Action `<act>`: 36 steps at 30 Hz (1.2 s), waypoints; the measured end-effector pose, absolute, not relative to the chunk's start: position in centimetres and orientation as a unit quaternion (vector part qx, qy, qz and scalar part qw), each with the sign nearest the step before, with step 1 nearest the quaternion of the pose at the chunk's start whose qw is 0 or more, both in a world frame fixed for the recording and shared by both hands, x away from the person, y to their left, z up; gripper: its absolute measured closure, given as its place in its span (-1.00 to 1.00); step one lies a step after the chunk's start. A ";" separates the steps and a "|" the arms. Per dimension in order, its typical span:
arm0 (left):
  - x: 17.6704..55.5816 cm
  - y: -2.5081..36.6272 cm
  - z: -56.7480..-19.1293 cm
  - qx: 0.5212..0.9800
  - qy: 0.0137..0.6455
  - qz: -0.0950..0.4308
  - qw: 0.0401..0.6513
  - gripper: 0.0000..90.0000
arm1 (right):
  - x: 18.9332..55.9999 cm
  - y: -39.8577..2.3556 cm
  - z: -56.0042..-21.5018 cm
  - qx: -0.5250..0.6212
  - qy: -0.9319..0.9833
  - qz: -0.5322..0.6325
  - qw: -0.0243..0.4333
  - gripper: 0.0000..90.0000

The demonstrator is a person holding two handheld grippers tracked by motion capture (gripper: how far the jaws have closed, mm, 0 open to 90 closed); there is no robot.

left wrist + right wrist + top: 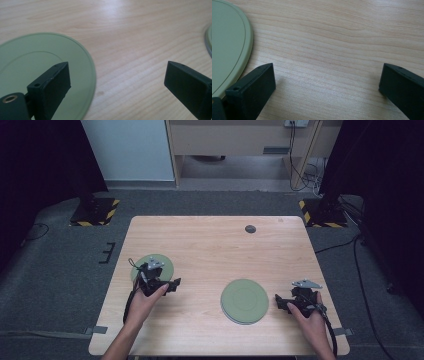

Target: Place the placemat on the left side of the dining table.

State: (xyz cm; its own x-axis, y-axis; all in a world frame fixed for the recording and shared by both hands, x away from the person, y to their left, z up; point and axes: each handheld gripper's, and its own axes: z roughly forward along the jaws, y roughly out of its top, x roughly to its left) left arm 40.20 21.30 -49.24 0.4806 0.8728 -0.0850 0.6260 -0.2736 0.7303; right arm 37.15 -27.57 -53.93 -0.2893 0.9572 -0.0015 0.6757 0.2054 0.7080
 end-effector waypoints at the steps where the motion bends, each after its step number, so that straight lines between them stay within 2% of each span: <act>1: 40.1 21.1 -49.3 0.783 0.477 0.170 0.362 -0.87 | 37.1 -27.6 -53.9 0.550 0.742 0.307 0.229 -0.98; 15: 37.9 18.6 -50.6 0.814 0.446 0.154 0.340 -0.87 | 37.1 -27.6 -53.9 0.548 0.744 0.307 0.228 -0.98; 36: 35.9 16.9 -51.8 0.834 0.419 0.142 0.330 -0.87 | 37.1 -27.6 -53.9 0.547 0.745 0.307 0.228 -0.98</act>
